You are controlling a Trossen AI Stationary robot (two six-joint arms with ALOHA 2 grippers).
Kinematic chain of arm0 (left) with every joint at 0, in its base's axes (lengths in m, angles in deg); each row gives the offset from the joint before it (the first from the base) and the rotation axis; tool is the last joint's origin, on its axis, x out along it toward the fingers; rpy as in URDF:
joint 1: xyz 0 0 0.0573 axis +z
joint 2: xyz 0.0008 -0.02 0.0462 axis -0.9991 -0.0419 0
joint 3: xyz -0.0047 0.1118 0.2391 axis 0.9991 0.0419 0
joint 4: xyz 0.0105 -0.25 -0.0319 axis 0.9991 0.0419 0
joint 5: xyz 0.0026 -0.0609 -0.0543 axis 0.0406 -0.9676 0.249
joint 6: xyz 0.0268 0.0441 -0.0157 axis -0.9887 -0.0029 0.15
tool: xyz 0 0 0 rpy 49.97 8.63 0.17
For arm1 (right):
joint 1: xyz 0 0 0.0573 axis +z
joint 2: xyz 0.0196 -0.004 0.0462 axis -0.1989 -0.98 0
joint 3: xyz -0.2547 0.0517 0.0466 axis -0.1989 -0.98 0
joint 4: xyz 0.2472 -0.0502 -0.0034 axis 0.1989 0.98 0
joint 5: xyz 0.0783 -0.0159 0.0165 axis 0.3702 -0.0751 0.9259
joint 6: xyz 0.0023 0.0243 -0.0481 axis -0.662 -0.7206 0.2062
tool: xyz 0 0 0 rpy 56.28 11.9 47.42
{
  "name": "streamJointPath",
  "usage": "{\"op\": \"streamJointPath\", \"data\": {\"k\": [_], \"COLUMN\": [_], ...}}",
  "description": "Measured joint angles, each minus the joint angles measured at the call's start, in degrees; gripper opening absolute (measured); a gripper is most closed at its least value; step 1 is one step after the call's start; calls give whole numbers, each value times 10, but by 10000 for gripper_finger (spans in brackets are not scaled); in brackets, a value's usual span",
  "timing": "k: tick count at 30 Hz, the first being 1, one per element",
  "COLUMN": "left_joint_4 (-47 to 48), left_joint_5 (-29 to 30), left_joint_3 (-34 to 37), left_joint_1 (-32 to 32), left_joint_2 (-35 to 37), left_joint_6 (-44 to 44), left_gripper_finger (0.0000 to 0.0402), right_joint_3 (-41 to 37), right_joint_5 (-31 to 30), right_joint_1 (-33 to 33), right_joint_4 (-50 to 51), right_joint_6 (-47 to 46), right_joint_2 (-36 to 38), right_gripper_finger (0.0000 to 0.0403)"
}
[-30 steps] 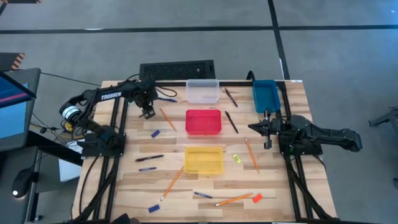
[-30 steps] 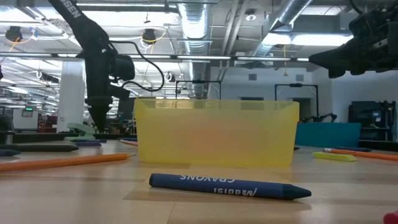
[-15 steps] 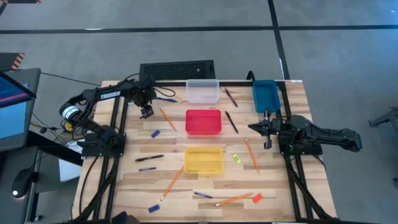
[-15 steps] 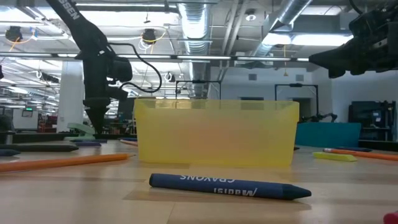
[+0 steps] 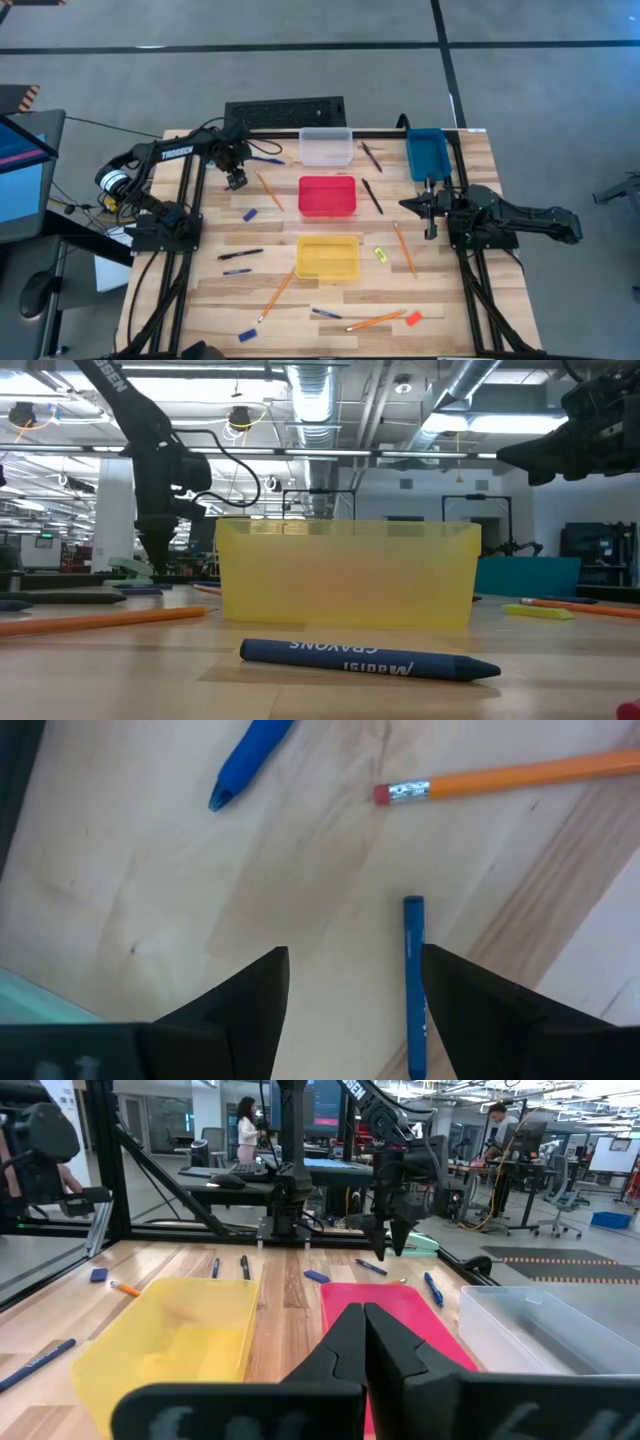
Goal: Sort crayons/erasers/pens/pencils in bins
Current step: Put the top blue crayon into the red bin
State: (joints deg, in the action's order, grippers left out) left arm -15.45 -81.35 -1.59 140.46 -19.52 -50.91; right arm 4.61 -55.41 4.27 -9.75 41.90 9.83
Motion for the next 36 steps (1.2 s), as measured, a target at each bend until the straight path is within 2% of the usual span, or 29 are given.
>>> {"op": "streamJointPath", "data": {"k": [18,24,28,33,36], "left_joint_4": [0,0,-2,16,27], "left_joint_5": [11,47,38,40,60], "left_joint_3": [0,0,0,-33,-52], "left_joint_1": [-20,-39,-42,-43,-48], "left_joint_2": [-1,-1,-3,-59,-98], "left_joint_6": [2,8,21,42,41], "left_gripper_finger": [219,219,219,219,219], "right_joint_3": [0,0,0,0,0], "right_joint_5": [0,0,0,0,0], "right_joint_1": [0,0,0,0,0], "right_joint_4": [0,0,0,0,0], "right_joint_6": [0,0,0,0,0], "right_joint_2": [0,0,0,0,0], "right_gripper_finger": [17,17,17,17,17]}}
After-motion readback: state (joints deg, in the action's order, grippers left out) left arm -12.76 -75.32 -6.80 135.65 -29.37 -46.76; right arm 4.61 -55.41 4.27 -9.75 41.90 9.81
